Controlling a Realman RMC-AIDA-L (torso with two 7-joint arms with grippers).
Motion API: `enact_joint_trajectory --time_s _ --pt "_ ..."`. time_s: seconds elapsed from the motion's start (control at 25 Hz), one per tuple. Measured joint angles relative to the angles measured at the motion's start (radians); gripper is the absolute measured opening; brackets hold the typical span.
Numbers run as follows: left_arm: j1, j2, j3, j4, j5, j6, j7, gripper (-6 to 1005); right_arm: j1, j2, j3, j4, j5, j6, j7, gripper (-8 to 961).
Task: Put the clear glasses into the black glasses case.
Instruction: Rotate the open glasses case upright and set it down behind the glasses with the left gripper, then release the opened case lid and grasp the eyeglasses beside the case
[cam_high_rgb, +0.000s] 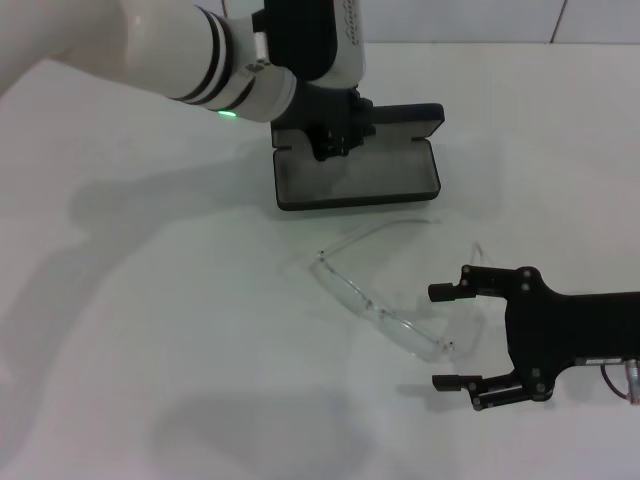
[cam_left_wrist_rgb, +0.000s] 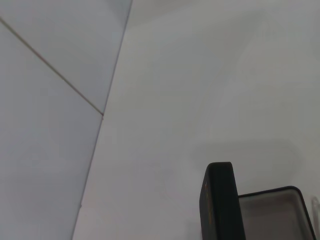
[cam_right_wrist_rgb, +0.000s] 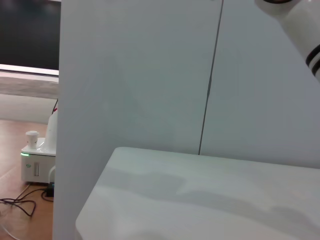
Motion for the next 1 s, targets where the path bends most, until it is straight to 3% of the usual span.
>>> enact_joint_trajectory --time_s 0.68,0.72,0.84,1.0 --pt "-0.014 -0.002 0.039 0.019 -0.009 0.056 -0.018 211 -0.001 -0.011 0.001 -0.004 0.0 0.004 -0.008 736" --pt "-0.011 -0.002 0.036 0.033 -0.011 0.065 -0.024 252 -0.001 -0.012 0.003 -0.003 0.0 0.004 -0.006 735" --pt "0.031 -0.001 0.016 0.095 -0.077 0.073 -0.013 374 -0.007 -0.012 0.009 -0.006 0.003 0.005 0.005 733" --pt "0.164 0.0 -0.058 0.176 -0.35 0.085 0.127 475 -0.018 -0.013 0.029 -0.053 0.014 -0.005 0.09 729"
